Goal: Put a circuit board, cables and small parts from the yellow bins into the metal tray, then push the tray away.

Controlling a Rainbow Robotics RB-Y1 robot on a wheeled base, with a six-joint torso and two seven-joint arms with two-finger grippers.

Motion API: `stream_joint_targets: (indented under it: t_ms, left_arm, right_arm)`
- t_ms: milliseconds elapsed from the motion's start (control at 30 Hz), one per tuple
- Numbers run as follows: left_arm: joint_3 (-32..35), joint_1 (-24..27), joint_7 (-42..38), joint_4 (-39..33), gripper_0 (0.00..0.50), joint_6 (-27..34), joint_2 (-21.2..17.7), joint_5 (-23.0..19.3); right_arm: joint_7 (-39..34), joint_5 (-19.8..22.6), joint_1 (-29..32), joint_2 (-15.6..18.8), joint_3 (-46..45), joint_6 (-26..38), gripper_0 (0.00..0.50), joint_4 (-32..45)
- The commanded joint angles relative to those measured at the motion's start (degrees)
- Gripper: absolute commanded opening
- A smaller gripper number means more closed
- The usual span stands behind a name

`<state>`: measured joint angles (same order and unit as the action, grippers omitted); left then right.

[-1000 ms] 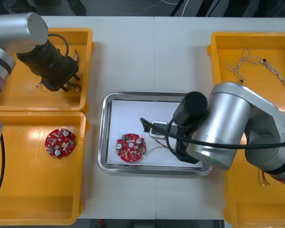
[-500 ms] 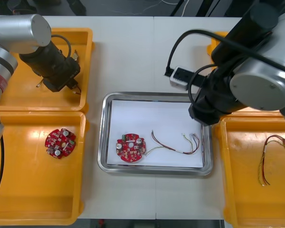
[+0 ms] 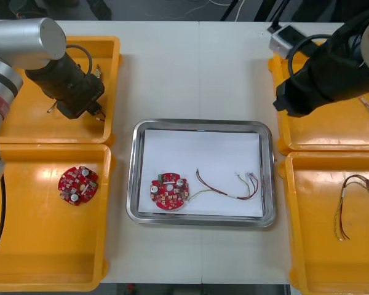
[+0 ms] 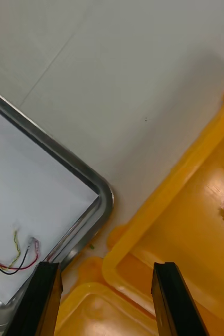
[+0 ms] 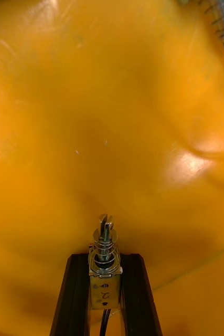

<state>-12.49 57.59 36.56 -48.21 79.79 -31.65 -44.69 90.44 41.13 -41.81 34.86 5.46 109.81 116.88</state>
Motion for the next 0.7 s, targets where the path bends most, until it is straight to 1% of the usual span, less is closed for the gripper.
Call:
stream_joint_targets:
  t_ms: [33,167,300,500,567,700]
  left_arm:
    - [0.5,3.1,-3.1,-0.6,0.0,0.3,-1.5,-0.8]
    - [2.3,3.1,-2.4,-1.4,0.0,2.6,-3.2,-1.4]
    - [4.2,3.1,-1.9,-3.5,0.0,6.1,-4.4,-1.2]
    - [6.2,3.0,-1.9,-10.2,0.0,13.0,-6.3,-1.0]
    - [6.5,2.8,-2.1,-12.5,0.0,14.8,-6.8,-0.8]
    - [7.0,1.0,-2.4,-19.7,0.0,18.6,-7.4,-0.4]
  right_arm:
    - [0.2,-0.1,-3.6,2.3,-6.4,0.2,0.5,-3.7]
    - [0.5,-3.0,-3.7,3.1,-8.5,0.2,0.5,-6.4]
    - [0.7,-3.9,-3.7,3.6,-10.8,0.2,0.5,-8.3]
    - [0.9,-4.4,-3.7,4.3,-15.5,0.2,0.5,-11.4]
    - [1.1,-5.2,-3.7,4.4,-16.8,0.2,0.5,-12.1]
    - [1.6,-7.6,-3.7,4.4,-18.5,0.2,0.5,-13.3]
